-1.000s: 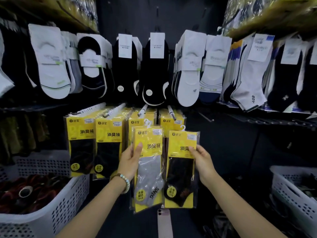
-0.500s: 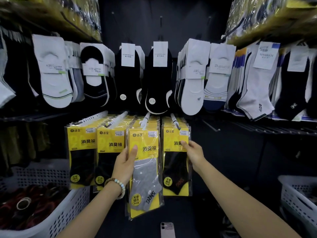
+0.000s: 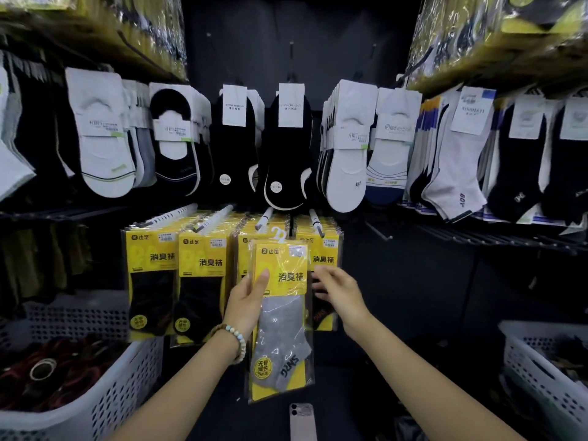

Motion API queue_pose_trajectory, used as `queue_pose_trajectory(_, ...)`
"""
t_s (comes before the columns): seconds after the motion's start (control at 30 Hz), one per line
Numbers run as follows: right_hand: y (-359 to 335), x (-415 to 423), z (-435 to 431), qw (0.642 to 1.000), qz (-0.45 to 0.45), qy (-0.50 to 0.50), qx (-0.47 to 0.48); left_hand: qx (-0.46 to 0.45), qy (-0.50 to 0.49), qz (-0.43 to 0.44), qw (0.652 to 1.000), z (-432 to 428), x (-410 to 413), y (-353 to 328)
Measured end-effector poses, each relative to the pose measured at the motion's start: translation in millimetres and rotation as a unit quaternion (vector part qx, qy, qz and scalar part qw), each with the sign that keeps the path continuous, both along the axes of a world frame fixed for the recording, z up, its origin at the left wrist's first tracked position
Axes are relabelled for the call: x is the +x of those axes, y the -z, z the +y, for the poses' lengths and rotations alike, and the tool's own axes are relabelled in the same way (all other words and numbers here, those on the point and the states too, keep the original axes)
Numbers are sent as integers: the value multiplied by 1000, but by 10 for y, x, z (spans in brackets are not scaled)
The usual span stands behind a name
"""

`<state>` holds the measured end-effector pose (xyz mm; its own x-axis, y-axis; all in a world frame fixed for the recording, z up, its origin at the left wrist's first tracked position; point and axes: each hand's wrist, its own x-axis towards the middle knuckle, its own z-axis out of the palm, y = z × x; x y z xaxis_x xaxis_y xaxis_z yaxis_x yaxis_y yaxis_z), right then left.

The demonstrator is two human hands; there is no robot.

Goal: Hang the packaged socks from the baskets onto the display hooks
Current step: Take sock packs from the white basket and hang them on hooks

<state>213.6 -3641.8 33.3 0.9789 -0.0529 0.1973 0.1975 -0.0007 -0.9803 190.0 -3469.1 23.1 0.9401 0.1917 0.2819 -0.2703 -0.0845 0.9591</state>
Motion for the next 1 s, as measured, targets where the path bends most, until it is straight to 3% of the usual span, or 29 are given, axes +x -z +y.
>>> queue_pose_trajectory(0.17,-20,-196,58,1000,-21,6,21,-33,24,-7,999,-206,-66,-70)
queue_pose_trajectory(0.4,126,-178,-217,992,31,20,117,48,12,17,999,-150,-10,-98)
queue_pose_trajectory(0.63,34,74,-463,993,-4,102,58,88,-51,-27,994,135,140,-282)
queue_pose_trajectory(0.83,-157,419,-338,995,-40,86,-23,129,-42,-63,989,231,273,-359)
queue_pose_trajectory(1.0,-88,662,-220,995,-9,98,-29,118,-42,-63,990,243,355,-345)
